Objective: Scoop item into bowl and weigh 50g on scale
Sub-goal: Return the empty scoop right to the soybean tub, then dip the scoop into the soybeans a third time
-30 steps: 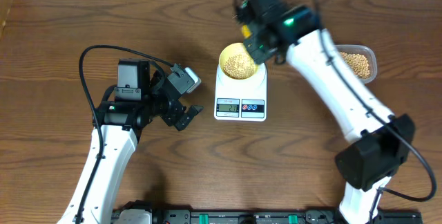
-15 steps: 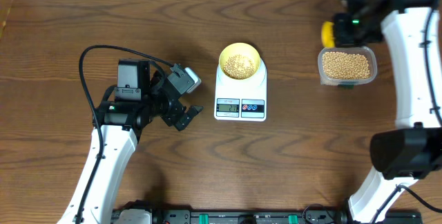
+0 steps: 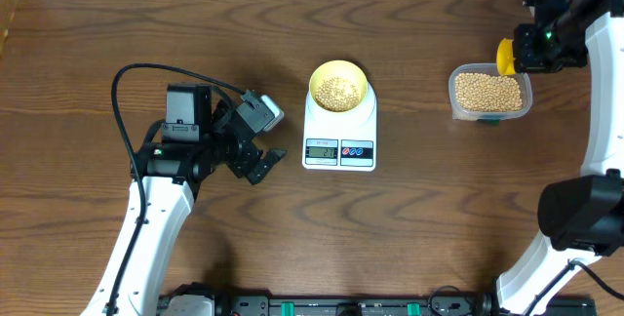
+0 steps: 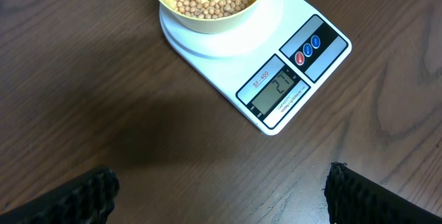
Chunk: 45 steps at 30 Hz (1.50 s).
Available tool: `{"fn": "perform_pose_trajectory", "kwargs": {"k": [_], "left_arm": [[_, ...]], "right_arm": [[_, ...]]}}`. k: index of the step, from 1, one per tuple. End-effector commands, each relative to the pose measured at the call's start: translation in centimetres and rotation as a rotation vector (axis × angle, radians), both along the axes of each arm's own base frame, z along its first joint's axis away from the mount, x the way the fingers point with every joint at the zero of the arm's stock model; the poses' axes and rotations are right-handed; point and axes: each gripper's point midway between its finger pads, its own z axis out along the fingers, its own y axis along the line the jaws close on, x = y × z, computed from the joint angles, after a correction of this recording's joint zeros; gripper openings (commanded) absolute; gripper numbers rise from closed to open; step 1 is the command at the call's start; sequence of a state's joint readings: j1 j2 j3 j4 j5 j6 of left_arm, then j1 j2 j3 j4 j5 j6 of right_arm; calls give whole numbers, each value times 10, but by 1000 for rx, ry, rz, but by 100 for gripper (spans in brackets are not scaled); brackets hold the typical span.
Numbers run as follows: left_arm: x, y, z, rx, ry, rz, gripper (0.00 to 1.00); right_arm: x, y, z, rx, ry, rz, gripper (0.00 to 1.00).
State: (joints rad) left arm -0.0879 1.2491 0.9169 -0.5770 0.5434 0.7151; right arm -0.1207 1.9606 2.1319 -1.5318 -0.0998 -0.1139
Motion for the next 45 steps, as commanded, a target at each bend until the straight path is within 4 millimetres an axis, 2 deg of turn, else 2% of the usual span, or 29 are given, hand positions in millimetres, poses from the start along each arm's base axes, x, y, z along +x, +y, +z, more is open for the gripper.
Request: {"fn": "perform_pose_trajectory", "kwargs": {"k": [1,11,16,35,45], "left_arm": [[1,2,-2,13,-3,-7,98],[1,2,-2,13,-3,-7,97],[1,2,-2,13,-3,-7,97],[1,2,-2,13,-3,-7,98],[1,2,-2,13,-3,-7,98]], "right_arm": [[5,-2,-21,-2,54,21,1],[5,6,-67,16,199,40,1],[5,14,-81,17,239,60,1],[7,46,-108,29,291,131,1],[4,63,-107,169,299,125,1]]}}
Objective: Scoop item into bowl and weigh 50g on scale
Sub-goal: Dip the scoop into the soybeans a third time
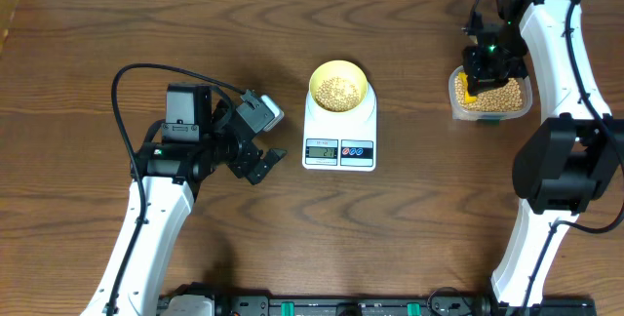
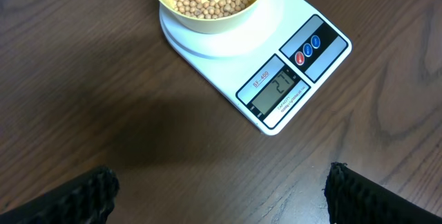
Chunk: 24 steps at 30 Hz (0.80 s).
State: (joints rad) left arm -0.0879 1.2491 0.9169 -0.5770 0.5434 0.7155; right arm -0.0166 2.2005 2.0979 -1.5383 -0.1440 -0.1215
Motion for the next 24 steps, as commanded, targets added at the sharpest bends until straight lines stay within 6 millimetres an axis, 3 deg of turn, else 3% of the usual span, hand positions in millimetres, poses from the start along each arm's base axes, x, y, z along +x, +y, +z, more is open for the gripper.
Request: {"fn": "perform_pose_trajectory", "kwargs": {"k": [1,24], "left_arm": [[1,2,-2,13,-3,-7,98],[1,2,-2,13,-3,-7,98]], "right_arm": [[-3,14,-5,114,30,-9,1],[-4,-51,16,409,-28,-208,1]]}}
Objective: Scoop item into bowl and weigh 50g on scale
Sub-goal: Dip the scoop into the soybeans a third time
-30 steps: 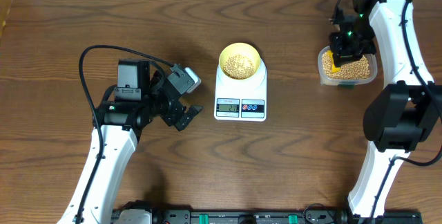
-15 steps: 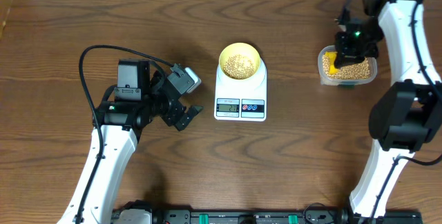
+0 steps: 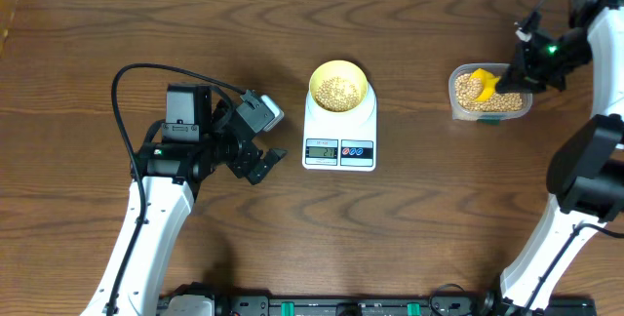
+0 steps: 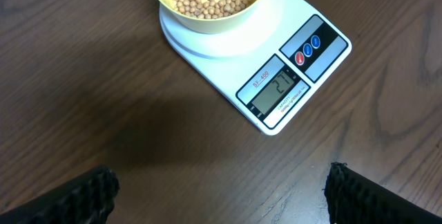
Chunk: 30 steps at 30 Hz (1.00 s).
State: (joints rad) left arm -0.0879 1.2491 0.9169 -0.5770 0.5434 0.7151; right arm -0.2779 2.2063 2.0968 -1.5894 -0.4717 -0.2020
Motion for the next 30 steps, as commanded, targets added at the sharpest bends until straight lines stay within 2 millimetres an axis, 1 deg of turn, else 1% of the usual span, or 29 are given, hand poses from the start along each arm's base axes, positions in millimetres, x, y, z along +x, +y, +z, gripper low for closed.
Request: {"fn": "perform_pose_trajectory", "kwargs": {"k": [1,9,15,20,25,26,28,30], "left_arm": [[1,2,-2,13,-3,-7,98],[1,2,-2,13,-3,-7,97],[1,2,-2,13,-3,-7,98],[1,2,-2,13,-3,-7,98],[1,2,-2,13,-3,-7,98],[1,2,-2,13,-3,-7,98],[1,2,-2,13,-3,-7,98],[1,2,-2,13,-3,-7,98]], "right_arm": [[1,-2,1,75,-22,-1,1],[1,-18,9,151,-76,-31,1],[4,-18,21,251,-125,-62,1],[13,-3,36,357,-200,-42,1],[18,14,41,395,-218,-16,1],[19,19,41,396,-218,-4,1],[22,38,41,403,-225,41,1],[25,52,44,419,-241,74,1]]}}
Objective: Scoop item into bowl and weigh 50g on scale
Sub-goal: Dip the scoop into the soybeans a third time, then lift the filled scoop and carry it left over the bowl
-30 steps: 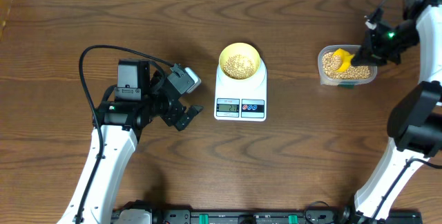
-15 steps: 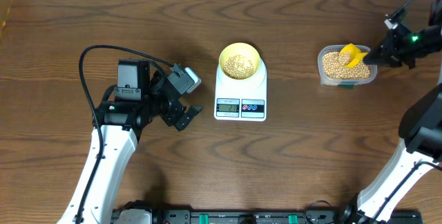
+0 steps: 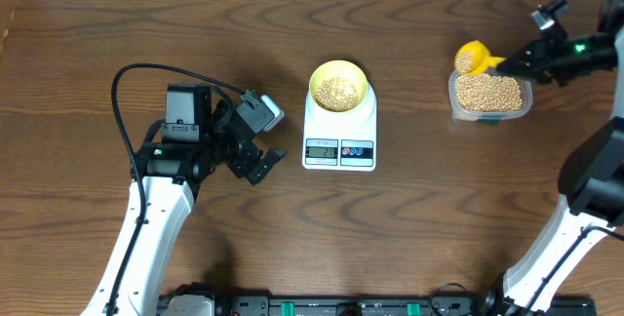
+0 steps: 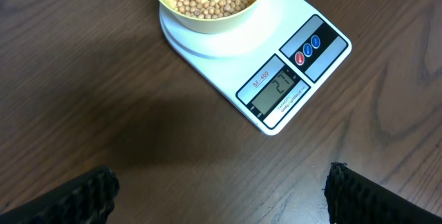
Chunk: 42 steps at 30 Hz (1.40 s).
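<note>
A yellow bowl (image 3: 338, 86) holding soybeans sits on the white digital scale (image 3: 339, 138), its display lit; both also show in the left wrist view as bowl and scale (image 4: 290, 86). A clear container (image 3: 490, 95) of soybeans stands at the right. My right gripper (image 3: 519, 60) is shut on the handle of a yellow scoop (image 3: 471, 59) loaded with beans, raised over the container's upper left corner. My left gripper (image 3: 255, 156) rests open left of the scale, its fingertips (image 4: 90, 193) wide apart over bare table.
Brown wooden tabletop (image 3: 409, 228) all around. A black cable (image 3: 146, 72) loops above the left arm. Fixtures line the table's front edge.
The right gripper has lifted the scoop out of the container; it now holds beans and hangs a little higher and farther left. The left arm is unchanged.
The right gripper first held the yellow scoop at the container's upper right. Then it reached down into the beans from above. A second ago the scoop lay in the container, and now it is raised, loaded. The left gripper stayed open and still.
</note>
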Available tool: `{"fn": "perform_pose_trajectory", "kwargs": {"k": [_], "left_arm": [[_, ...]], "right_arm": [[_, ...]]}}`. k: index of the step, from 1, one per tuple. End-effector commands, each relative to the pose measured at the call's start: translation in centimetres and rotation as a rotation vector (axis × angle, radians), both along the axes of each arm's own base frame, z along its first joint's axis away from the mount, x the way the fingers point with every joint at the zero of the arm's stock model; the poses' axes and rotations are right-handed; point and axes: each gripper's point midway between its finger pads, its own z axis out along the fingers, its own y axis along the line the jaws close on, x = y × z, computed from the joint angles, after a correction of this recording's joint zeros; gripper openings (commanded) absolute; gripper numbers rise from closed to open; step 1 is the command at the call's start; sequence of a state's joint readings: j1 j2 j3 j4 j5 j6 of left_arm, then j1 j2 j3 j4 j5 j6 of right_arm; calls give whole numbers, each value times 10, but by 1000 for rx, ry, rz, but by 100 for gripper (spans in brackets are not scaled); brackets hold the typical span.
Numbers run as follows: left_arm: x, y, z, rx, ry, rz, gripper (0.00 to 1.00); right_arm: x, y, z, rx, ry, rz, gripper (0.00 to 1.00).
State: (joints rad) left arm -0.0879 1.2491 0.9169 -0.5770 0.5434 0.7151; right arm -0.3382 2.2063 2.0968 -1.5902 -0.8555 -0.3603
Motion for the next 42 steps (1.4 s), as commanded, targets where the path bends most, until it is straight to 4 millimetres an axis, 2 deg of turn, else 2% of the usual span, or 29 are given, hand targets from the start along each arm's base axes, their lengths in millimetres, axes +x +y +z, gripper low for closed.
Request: {"fn": "perform_pose_trajectory", "kwargs": {"k": [1,5,6,11,23,33,42], "left_arm": [[1,2,-2,13,-3,-7,98],[1,2,-2,13,-3,-7,98],[1,2,-2,13,-3,-7,97],[1,2,-2,13,-3,-7,98],[1,2,-2,13,-3,-7,98],[1,2,-2,13,-3,-7,98],[1,2,-2,13,-3,-7,98]], "right_arm": [[8,36,5,72,-48,72,1],[14,65,6,85,-70,115,1],[17,78,6,84,-72,132,1],[16,116,6,81,-91,206,1],[5,180,16,84,-112,332,1],[-11,212,3,-10,-80,408,1],[-15,225,-4,-157,-105,458,1]]}}
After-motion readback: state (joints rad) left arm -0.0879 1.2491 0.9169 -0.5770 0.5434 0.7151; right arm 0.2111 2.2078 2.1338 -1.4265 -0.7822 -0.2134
